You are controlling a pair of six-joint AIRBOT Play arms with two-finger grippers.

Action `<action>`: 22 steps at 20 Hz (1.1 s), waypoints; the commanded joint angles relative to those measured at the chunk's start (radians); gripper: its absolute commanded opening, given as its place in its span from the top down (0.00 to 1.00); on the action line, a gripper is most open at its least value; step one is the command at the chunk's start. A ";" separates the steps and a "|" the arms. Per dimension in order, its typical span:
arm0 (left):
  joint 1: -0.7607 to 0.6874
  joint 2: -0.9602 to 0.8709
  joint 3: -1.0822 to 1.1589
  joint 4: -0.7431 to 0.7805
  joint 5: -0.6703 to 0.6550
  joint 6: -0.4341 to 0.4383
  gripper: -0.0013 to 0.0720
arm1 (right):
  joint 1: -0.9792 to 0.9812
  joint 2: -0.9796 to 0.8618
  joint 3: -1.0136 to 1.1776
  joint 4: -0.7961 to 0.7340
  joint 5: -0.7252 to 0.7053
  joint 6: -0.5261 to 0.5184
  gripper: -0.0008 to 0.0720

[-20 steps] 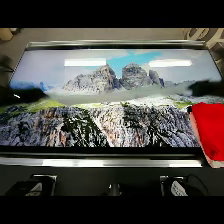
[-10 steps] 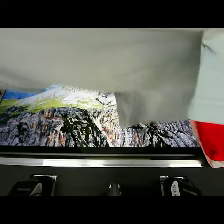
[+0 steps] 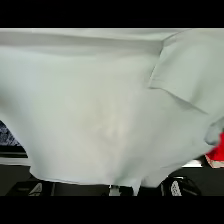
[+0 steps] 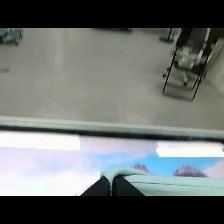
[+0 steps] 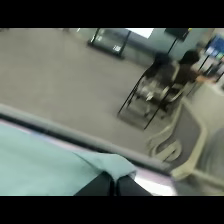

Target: Fold the shirts.

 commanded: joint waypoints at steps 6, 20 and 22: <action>0.002 -0.483 -0.309 0.027 -0.011 0.063 0.95 | 0.217 -0.590 -0.097 -0.121 0.142 0.056 0.97; 0.014 -0.926 -0.066 0.026 0.039 0.098 0.95 | 0.360 -0.940 -0.097 -0.237 -0.375 0.113 0.97; 0.013 -0.917 -0.068 0.026 -0.152 0.170 0.95 | 0.360 -0.904 -0.097 -0.339 -0.202 0.087 0.97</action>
